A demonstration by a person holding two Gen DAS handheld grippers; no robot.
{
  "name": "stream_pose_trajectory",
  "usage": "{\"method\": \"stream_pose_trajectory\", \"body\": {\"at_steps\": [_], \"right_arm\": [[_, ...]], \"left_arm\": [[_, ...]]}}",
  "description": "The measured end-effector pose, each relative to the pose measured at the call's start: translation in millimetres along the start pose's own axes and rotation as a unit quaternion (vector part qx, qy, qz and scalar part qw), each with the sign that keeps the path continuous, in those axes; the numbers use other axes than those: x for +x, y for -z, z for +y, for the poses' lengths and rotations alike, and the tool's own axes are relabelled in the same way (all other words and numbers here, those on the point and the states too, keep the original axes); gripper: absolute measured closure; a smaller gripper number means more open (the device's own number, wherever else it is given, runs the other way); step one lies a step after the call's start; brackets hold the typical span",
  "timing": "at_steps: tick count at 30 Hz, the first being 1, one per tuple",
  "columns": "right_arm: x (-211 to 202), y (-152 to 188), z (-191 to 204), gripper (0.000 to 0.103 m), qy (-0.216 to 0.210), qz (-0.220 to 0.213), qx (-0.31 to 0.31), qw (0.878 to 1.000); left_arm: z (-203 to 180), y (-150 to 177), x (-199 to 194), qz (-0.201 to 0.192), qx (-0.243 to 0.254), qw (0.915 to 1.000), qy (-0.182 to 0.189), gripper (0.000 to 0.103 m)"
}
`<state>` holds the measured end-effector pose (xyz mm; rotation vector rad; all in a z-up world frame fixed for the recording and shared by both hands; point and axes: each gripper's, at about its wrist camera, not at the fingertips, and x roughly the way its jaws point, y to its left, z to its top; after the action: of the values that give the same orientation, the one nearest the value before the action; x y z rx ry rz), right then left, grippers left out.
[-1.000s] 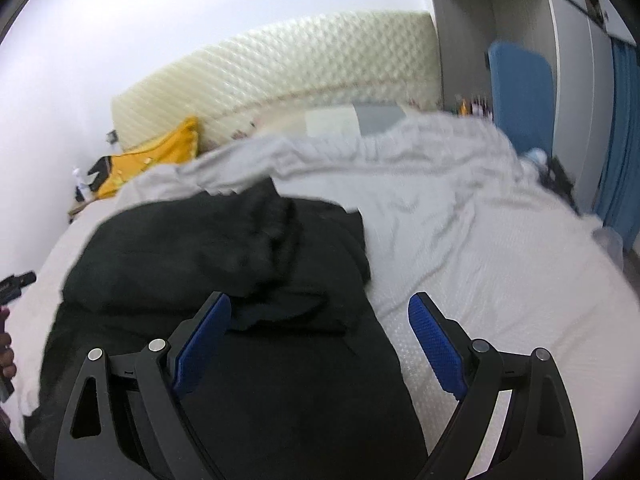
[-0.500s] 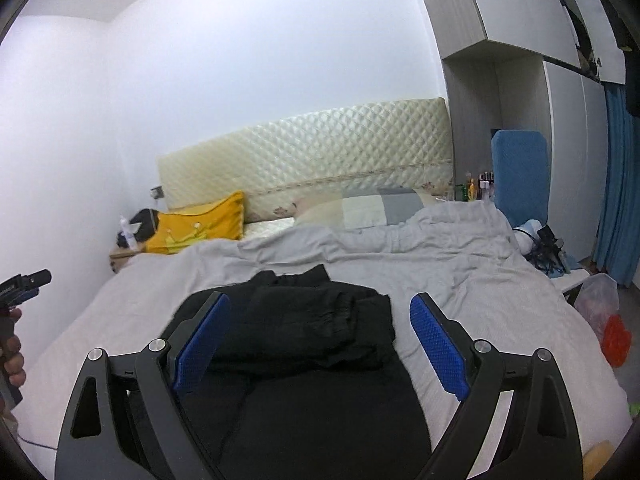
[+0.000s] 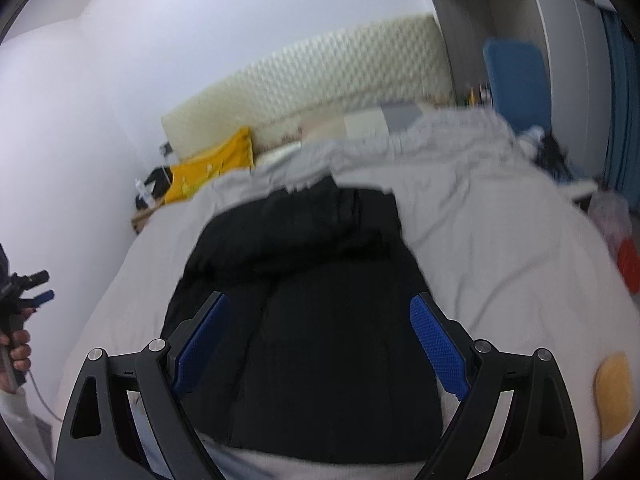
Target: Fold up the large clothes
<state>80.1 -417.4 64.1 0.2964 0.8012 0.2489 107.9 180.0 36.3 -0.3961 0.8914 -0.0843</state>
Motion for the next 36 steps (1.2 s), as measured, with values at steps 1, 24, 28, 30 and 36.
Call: {"method": "stream_pose_trajectory", "body": {"at_steps": [1, 24, 28, 30, 36], "right_arm": [[3.8, 5.7, -6.1, 0.012, -0.001, 0.016, 0.006, 1.000], [97.3, 72.7, -151.0, 0.012, -0.083, 0.262, 0.146, 0.950], [109.5, 80.2, -166.7, 0.012, -0.087, 0.282, 0.178, 0.939], [116.2, 84.5, -172.2, 0.012, -0.090, 0.295, 0.194, 0.931], [122.1, 87.9, -162.9, 0.012, -0.090, 0.303, 0.228, 0.921]], "left_arm": [[9.1, 5.7, 13.0, 0.021, -0.009, 0.9997, 0.003, 0.001], [120.8, 103.9, 225.7, 0.298, -0.189, 0.9332, 0.066, 0.002], [122.9, 105.2, 233.8, 0.308, -0.190, 0.9298, 0.067, 0.002], [125.9, 108.5, 239.7, 0.307, -0.199, 0.9284, 0.065, 0.002], [135.6, 110.4, 245.5, 0.312, -0.204, 0.9260, 0.059, 0.003]]}}
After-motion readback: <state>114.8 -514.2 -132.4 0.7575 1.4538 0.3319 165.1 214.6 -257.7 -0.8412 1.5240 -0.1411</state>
